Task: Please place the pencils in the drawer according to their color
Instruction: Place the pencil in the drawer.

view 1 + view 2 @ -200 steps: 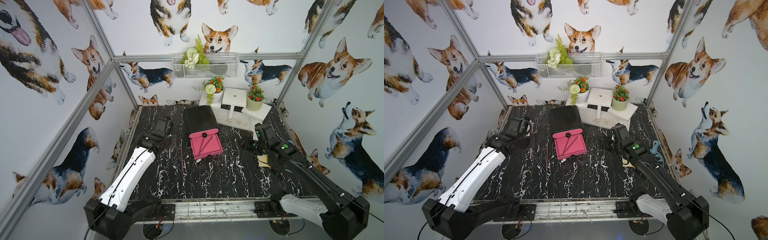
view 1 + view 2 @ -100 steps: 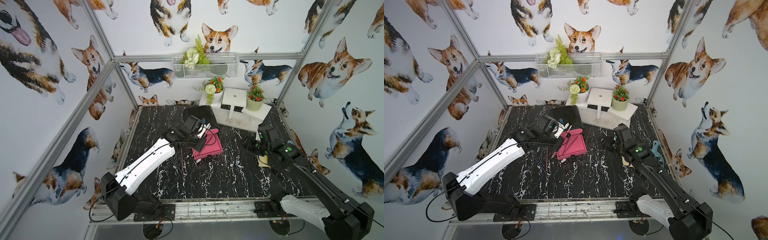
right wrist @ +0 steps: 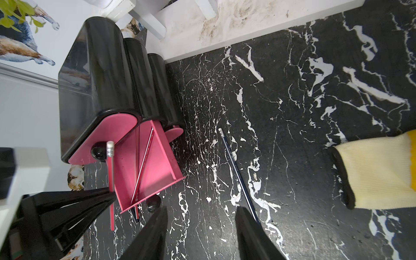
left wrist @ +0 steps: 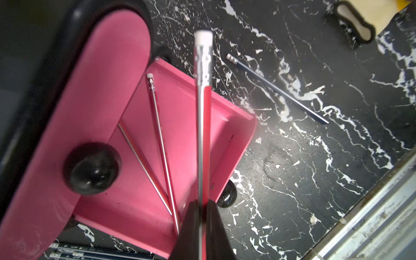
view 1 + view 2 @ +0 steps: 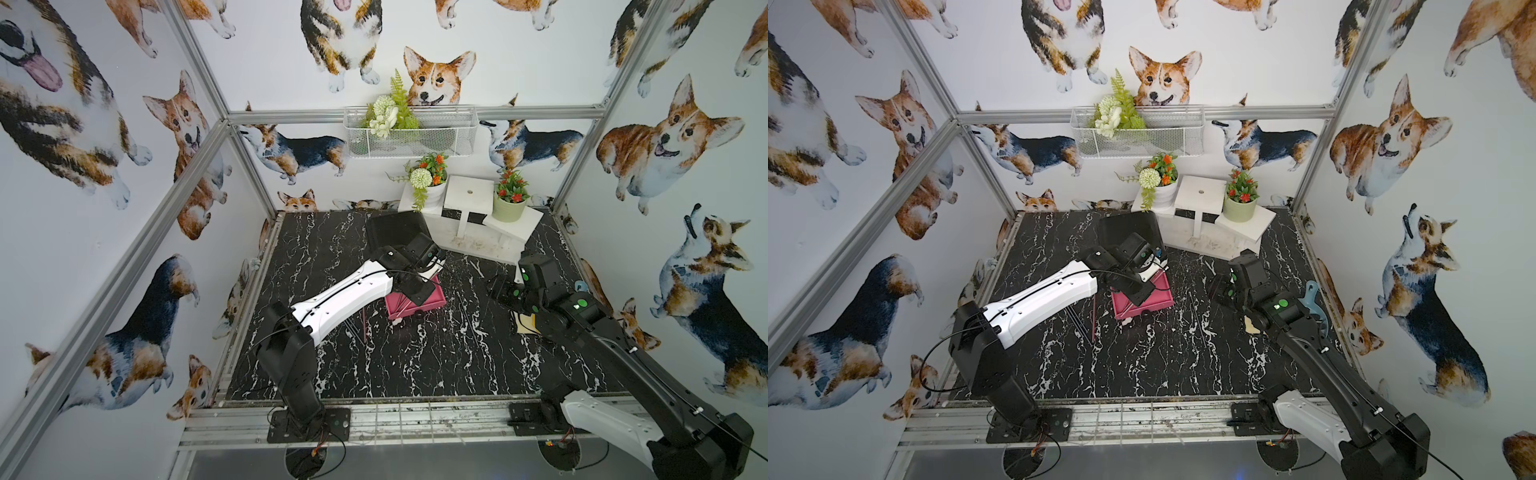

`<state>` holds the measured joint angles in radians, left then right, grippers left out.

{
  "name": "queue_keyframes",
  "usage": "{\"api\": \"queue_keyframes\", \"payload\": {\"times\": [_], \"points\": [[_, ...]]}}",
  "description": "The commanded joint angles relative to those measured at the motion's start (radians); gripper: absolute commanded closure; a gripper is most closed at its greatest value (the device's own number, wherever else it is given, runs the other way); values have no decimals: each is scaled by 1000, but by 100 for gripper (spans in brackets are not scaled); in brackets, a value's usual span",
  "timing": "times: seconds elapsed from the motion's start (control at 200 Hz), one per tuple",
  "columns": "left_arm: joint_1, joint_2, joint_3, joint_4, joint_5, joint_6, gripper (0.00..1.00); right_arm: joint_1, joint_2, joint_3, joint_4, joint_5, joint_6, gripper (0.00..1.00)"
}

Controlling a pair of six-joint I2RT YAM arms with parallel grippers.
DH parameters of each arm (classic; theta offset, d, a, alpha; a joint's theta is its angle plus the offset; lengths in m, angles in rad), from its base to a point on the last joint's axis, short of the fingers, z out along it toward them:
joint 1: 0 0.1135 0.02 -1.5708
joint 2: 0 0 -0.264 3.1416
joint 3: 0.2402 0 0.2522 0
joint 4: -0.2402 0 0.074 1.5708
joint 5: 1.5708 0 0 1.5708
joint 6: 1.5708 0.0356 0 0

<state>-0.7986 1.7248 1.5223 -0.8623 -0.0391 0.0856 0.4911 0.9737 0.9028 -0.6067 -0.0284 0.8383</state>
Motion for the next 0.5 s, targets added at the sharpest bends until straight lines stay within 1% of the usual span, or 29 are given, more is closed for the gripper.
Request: {"api": "queue_keyframes", "payload": {"times": [0.0, 0.495], "points": [[0, 15, 3, -2, -35, 26, 100, 1, -3, -2, -5, 2, 2, 45], [1, 69, 20, 3, -126, 81, 100, 1, 2, -9, 10, -10, 5, 45]]}}
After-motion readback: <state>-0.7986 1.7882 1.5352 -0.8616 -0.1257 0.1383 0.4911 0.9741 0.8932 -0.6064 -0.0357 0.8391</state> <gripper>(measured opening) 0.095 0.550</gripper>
